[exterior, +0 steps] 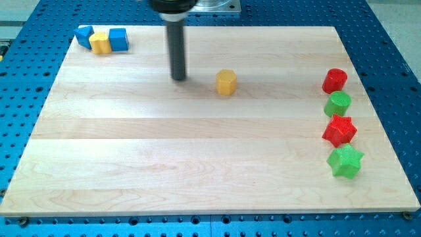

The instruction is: Place the yellow hexagon vertically above the red circle

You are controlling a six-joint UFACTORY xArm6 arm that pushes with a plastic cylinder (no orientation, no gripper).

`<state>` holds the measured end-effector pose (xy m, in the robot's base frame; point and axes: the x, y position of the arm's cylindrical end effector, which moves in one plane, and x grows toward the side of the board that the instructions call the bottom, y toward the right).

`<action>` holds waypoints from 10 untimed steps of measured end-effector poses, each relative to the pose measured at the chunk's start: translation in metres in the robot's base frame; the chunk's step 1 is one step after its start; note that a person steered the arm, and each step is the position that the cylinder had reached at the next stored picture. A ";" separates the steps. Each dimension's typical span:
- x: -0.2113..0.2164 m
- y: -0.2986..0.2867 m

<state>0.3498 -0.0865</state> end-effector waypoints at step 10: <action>-0.046 0.274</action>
<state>0.3040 0.1873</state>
